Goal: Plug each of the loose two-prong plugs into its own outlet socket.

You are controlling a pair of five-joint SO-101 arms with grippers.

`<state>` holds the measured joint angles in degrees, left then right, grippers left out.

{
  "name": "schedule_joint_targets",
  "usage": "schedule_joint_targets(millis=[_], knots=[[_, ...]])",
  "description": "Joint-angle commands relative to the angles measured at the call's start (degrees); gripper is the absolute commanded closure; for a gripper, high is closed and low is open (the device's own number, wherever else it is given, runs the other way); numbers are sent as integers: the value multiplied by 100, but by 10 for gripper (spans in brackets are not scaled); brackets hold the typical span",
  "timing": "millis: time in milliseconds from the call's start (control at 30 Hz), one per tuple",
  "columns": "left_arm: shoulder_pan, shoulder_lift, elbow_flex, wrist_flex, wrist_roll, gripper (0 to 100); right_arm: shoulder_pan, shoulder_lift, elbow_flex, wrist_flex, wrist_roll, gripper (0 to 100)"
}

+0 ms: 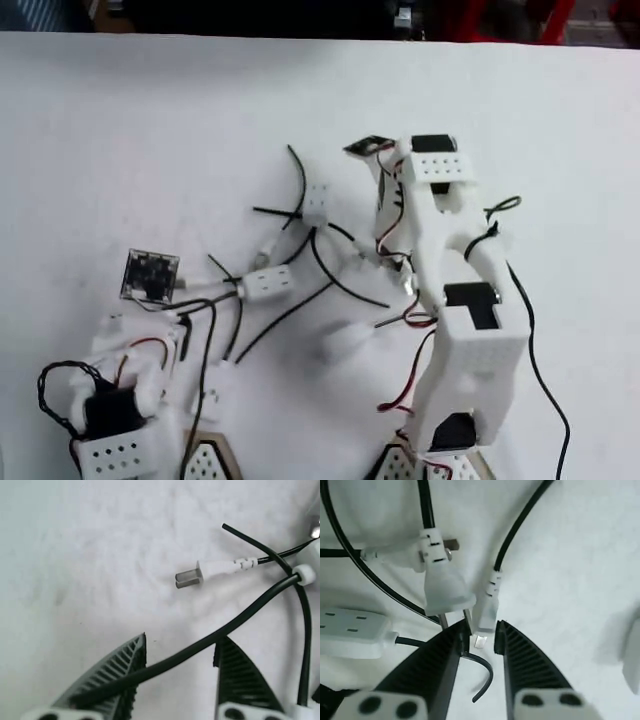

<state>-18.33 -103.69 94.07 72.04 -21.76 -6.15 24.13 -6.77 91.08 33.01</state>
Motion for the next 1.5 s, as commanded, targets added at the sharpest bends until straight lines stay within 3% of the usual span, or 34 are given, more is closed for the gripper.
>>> schedule_joint_targets(millis=[0, 533, 767, 1233, 1467], knots=[[-40, -84, -141, -18, 53, 773, -13, -66, -246, 119, 18, 915], [-40, -84, -141, -18, 44, 774, -84, 760, -484, 145, -308, 920], [-40, -84, -141, -18, 26, 774, -127, 646, -519, 321, -308, 980], [-4, -84, -202, -70, 62, 771, 101, -2360, -290, 725, -264, 981], [31, -75, -1081, -316, 44, 769, 136, -4022, 193, 681, -369, 981]])
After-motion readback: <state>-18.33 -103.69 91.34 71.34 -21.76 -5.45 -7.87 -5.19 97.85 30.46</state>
